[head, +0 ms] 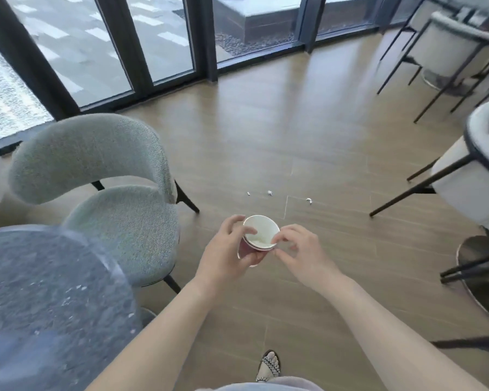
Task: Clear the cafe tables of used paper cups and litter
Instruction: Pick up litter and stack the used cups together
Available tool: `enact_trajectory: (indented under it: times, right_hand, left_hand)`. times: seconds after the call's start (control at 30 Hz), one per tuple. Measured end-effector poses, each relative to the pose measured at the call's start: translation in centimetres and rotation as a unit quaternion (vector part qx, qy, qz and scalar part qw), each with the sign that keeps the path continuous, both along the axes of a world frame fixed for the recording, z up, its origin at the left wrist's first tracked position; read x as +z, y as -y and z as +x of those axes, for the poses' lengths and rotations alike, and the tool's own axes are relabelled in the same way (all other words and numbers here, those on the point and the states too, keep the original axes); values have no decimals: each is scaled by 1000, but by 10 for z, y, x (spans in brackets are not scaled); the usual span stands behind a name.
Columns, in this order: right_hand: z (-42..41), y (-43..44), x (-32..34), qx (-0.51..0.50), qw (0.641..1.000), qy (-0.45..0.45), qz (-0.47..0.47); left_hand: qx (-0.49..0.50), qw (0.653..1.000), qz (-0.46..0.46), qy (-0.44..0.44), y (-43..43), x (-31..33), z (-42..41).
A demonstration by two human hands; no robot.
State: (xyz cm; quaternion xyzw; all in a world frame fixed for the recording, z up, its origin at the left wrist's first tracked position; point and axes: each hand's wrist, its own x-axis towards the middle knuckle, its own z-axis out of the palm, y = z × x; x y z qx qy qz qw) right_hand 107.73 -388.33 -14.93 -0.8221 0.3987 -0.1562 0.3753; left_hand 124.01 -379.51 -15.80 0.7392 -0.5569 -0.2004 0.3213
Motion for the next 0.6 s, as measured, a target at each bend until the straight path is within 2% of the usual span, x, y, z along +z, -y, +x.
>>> enact_trajectory:
  times: [0.23, 0.4, 0.6]
  right_hand:
    - [-48, 71, -8, -60, 998, 10, 0]
    - [-43, 116, -21, -80, 997, 18, 7]
    - [-23, 202, -30, -99, 995, -18, -7]
  left_hand:
    - [-65, 998, 12, 7, 84, -7, -38]
    - [-95, 994, 41, 30, 135, -16, -26]
    - [-138, 989, 42, 38, 232, -30, -3]
